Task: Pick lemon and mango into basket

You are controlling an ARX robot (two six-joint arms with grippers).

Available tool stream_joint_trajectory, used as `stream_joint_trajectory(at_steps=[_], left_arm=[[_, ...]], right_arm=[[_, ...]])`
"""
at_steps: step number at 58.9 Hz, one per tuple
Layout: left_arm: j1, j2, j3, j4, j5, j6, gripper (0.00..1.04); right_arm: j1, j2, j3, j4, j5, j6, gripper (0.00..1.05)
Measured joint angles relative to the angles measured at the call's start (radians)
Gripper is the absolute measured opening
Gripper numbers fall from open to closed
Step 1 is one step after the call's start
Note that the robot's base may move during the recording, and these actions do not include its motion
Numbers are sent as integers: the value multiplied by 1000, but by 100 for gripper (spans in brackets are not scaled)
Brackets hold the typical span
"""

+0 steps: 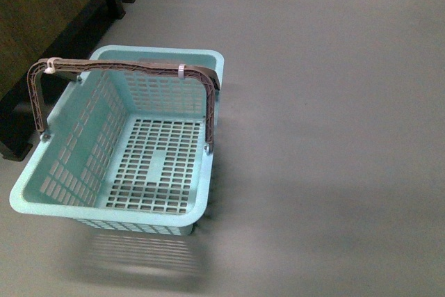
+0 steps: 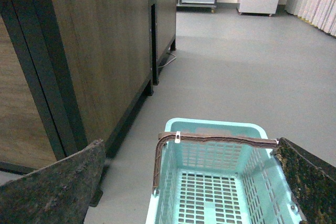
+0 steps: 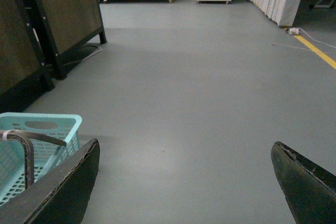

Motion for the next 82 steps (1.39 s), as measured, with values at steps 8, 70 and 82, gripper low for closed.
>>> stream_joint_trajectory(at_steps=[8,70,82], left_arm=[[0,0,0,0,0,0,98],[-57,1505,507,515,-5,-1121,98],[-155,1855,735,523,-58,-1313,98]], right_arm=[[0,0,0,0,0,0,96],[0,0,0,0,0,0,96],[0,0,0,0,0,0,96]])
